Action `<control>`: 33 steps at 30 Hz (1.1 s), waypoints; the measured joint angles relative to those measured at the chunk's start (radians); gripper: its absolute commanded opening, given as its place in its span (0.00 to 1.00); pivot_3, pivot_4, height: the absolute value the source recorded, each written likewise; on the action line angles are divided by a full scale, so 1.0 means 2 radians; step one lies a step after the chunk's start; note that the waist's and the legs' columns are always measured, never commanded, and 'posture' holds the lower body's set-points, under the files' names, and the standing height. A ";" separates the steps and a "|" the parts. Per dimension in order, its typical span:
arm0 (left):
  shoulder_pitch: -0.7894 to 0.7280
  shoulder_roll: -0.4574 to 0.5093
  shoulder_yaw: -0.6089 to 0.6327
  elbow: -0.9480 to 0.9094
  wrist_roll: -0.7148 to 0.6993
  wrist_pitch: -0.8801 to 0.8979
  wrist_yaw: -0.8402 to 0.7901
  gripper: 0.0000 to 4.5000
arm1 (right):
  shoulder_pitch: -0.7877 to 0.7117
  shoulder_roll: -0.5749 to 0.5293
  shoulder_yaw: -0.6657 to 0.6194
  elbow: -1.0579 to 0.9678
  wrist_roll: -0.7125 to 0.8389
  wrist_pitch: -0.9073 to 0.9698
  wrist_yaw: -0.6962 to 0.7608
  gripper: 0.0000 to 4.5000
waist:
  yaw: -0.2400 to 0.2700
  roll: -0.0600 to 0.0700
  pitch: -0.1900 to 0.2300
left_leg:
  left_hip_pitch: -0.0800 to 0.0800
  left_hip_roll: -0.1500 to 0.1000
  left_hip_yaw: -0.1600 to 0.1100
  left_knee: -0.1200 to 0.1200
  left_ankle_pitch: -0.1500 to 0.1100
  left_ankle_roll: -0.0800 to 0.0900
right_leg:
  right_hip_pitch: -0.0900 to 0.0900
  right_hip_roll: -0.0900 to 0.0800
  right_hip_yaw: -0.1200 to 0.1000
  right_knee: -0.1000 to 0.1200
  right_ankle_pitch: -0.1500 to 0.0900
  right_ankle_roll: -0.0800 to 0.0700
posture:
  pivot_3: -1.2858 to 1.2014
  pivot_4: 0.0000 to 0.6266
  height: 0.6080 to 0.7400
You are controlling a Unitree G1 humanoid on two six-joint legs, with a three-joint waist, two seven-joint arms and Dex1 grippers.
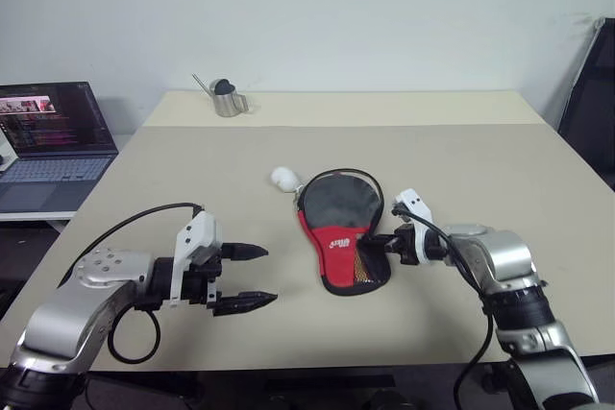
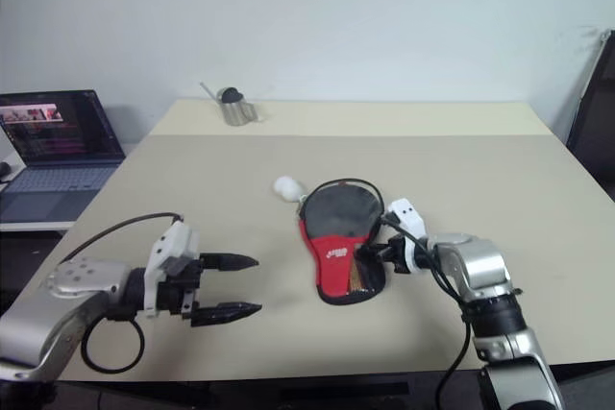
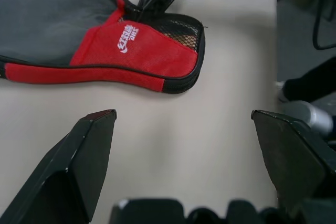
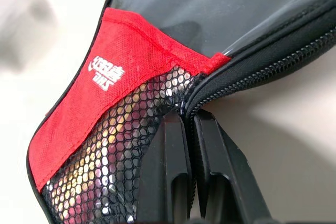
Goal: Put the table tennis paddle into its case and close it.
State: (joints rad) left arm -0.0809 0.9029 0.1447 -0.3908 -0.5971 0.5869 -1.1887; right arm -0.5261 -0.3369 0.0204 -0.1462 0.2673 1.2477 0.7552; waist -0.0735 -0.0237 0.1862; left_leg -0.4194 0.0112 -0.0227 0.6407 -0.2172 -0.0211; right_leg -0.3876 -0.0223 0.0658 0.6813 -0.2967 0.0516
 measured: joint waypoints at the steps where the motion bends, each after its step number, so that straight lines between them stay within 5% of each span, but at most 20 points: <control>1: 0.005 0.001 0.002 -0.006 -0.005 0.003 0.001 1.00 | 0.009 0.004 -0.006 -0.019 0.004 0.018 -0.011 0.00 | 0.000 0.000 0.000 | 0.000 0.000 0.000 0.000 0.000 0.000 | 0.000 0.000 0.000 0.000 0.000 0.000 | 0.52 0.24 1.00; 7: 0.022 0.007 0.009 -0.039 -0.029 0.021 0.010 1.00 | 0.059 0.050 -0.060 -0.139 0.026 0.139 -0.081 0.00 | 0.003 0.000 0.000 | 0.000 0.000 0.000 0.000 0.000 0.000 | 0.000 0.001 0.000 0.000 0.000 0.000 | 0.52 0.24 1.00; 14: 0.023 0.019 0.009 -0.039 -0.035 0.031 0.008 1.00 | 0.120 0.102 -0.080 -0.219 0.046 0.175 -0.139 0.00 | 0.007 0.000 0.000 | 0.000 0.000 0.000 -0.001 0.000 0.000 | 0.000 0.001 0.000 0.000 -0.001 -0.001 | 0.52 0.24 1.00; 33: 0.024 0.038 0.002 -0.051 -0.053 0.042 -0.007 1.00 | 0.189 0.068 -0.082 -0.274 0.156 0.171 -0.205 0.00 | 0.008 -0.001 0.000 | 0.001 0.000 0.000 -0.003 0.000 0.000 | 0.000 0.001 0.000 -0.001 -0.002 -0.002 | 0.52 0.24 1.00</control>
State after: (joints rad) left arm -0.0335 0.9798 0.1483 -0.4928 -0.7036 0.6702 -1.2022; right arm -0.1482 -0.2007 -0.1431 -0.6933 0.5784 1.5895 0.3460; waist -0.0565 -0.0250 0.1854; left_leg -0.4173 0.0105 -0.0220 0.6345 -0.2173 -0.0213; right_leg -0.3878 -0.0198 0.0650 0.6798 -0.3004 0.0469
